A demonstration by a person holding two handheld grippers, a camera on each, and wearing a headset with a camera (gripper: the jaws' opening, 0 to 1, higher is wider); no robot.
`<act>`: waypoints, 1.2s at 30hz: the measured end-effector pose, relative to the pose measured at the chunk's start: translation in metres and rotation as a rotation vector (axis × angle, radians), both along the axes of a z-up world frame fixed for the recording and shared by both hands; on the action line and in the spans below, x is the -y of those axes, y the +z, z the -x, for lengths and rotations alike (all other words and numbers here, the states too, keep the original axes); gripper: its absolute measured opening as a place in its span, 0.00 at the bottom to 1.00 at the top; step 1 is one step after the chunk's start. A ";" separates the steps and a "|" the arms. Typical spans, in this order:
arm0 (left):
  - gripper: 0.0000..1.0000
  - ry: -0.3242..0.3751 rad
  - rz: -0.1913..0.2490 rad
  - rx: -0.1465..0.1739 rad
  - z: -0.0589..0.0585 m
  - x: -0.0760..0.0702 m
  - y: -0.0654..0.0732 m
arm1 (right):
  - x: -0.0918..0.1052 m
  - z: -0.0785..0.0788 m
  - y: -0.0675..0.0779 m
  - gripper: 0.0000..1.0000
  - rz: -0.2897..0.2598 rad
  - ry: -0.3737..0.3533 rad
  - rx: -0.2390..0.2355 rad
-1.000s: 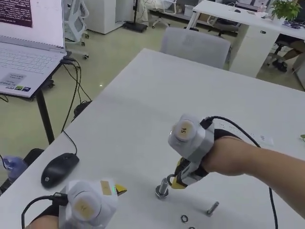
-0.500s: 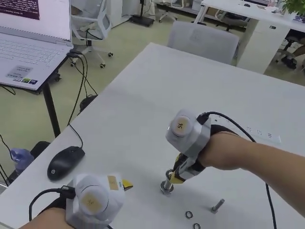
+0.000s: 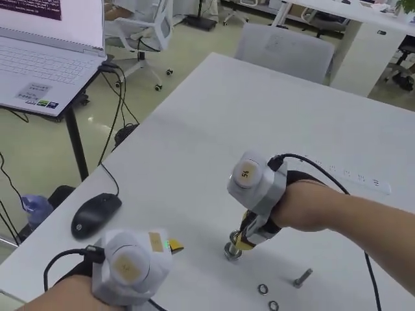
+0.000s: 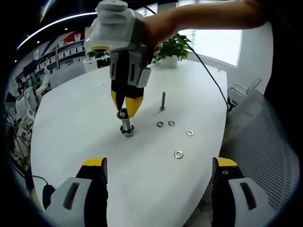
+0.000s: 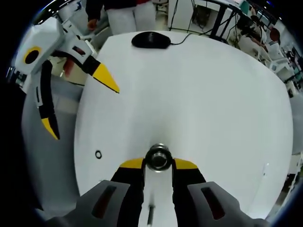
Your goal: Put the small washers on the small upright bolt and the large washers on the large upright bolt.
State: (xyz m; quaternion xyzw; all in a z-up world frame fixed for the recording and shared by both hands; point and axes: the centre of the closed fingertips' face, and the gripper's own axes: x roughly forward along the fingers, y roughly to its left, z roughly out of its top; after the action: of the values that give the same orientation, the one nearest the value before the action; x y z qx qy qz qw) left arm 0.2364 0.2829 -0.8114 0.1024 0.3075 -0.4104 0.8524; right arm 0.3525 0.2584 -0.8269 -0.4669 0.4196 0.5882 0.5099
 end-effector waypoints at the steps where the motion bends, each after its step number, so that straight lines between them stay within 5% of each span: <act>1: 0.91 -0.001 0.000 0.000 0.000 0.000 0.000 | 0.000 0.000 -0.002 0.22 0.003 0.000 -0.001; 22: 0.89 0.000 0.006 -0.007 0.000 0.000 -0.004 | 0.002 0.000 -0.033 0.22 0.035 0.001 0.000; 36: 0.87 0.006 0.009 -0.017 0.002 -0.001 -0.006 | 0.000 -0.001 -0.038 0.22 0.032 0.009 0.012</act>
State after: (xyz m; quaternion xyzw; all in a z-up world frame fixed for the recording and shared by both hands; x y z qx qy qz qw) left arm 0.2341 0.2837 -0.8173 0.0941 0.3130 -0.4099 0.8515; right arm 0.3530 0.2580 -0.8652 -0.4804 0.4239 0.5808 0.5021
